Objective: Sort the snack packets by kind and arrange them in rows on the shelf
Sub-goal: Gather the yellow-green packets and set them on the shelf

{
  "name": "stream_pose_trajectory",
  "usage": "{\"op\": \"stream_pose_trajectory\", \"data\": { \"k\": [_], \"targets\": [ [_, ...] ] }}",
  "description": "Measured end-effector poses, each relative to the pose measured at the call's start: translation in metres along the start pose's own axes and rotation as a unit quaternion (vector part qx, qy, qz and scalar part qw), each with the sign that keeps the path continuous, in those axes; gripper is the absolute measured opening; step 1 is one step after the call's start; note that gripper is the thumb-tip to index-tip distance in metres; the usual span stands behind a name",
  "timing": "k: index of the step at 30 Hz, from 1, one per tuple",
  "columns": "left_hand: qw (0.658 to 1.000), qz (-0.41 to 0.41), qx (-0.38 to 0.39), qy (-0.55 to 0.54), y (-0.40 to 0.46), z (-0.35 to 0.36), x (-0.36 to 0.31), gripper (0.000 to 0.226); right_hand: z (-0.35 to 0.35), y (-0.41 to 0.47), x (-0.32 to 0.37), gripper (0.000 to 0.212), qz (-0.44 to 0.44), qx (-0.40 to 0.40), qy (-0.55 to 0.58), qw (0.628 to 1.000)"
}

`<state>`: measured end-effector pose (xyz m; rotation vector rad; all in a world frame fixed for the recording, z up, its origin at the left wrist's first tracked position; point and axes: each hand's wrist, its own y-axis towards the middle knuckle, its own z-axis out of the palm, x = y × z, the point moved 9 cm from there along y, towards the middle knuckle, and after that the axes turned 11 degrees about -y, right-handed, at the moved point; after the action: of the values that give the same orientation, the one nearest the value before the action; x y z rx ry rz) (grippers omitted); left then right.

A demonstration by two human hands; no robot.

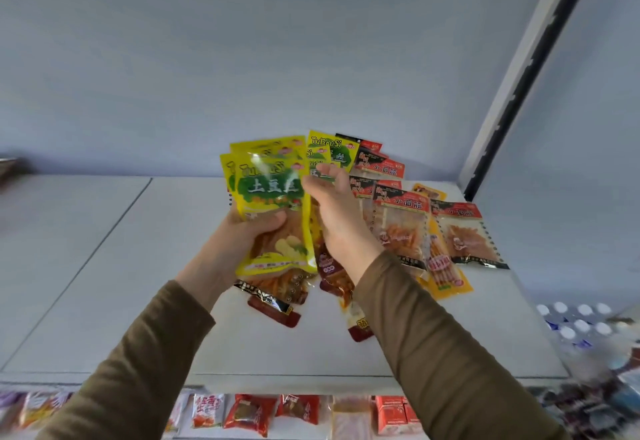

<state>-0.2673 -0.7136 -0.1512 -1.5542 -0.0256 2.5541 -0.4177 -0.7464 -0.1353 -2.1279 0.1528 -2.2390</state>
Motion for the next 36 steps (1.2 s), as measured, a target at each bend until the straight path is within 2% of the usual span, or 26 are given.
{"op": "stream_pose_trajectory", "data": {
  "k": [2,4,6,8,11,13,17,19,21,24,25,27,29,30,33,36],
  "targets": [
    [1.000,0.013,-0.026,-0.007,0.002,-0.015,-0.009,0.036,-0.017,0.010,0.007,0.043,-0.004,-0.013,-0.025,1.000],
    [0.999,0.021,-0.040,-0.004,0.004,-0.027,-0.016,0.038,-0.038,0.019,0.016,0.049,-0.024,-0.059,-0.107,0.992],
    [0.999,0.015,-0.048,0.003,0.009,-0.034,-0.015,0.039,-0.048,0.032,0.018,0.061,-0.024,-0.074,-0.201,0.977],
    [0.998,-0.003,-0.063,0.014,0.013,-0.037,-0.009,0.038,-0.042,0.041,0.020,0.082,-0.032,-0.052,-0.306,0.950],
    [0.997,-0.021,-0.059,0.034,0.020,-0.037,0.000,0.041,-0.023,0.052,0.021,0.115,-0.044,-0.018,-0.468,0.883],
    [0.997,-0.021,-0.063,0.046,0.026,-0.040,0.003,0.043,-0.013,0.054,0.021,0.117,-0.038,-0.009,-0.507,0.861],
    [0.996,-0.016,-0.072,0.059,0.034,-0.044,0.006,0.048,-0.011,0.069,0.025,0.103,-0.042,-0.065,-0.499,0.863],
    [0.995,-0.020,-0.075,0.058,0.034,-0.044,0.007,0.048,-0.008,0.070,0.024,0.088,-0.044,-0.062,-0.419,0.905],
    [0.996,-0.028,-0.075,0.048,0.034,-0.045,0.008,0.048,-0.005,0.072,0.020,0.074,-0.041,-0.027,-0.335,0.941],
    [0.997,-0.038,-0.062,0.033,0.032,-0.046,0.009,0.045,-0.007,0.077,0.012,0.054,-0.011,-0.001,-0.255,0.967],
    [0.997,-0.040,-0.057,0.036,0.032,-0.046,0.009,0.044,-0.009,0.080,0.009,0.056,0.008,-0.001,-0.216,0.976],
    [0.996,-0.046,-0.057,0.043,0.032,-0.046,0.009,0.044,-0.012,0.083,0.004,0.076,0.044,-0.006,-0.167,0.985],
    [0.995,-0.051,-0.068,0.045,0.032,-0.048,0.010,0.045,-0.011,0.085,0.003,0.099,0.050,-0.003,-0.187,0.981],
    [0.995,-0.052,-0.074,0.045,0.032,-0.049,0.010,0.046,-0.009,0.086,0.003,0.104,0.049,0.004,-0.210,0.976],
    [0.994,-0.051,-0.086,0.040,0.033,-0.051,0.011,0.050,-0.003,0.089,0.004,0.097,0.045,0.023,-0.257,0.965],
    [0.994,-0.047,-0.091,0.033,0.031,-0.050,0.011,0.048,0.000,0.089,0.005,0.093,0.051,0.032,-0.240,0.969]
  ]
}}
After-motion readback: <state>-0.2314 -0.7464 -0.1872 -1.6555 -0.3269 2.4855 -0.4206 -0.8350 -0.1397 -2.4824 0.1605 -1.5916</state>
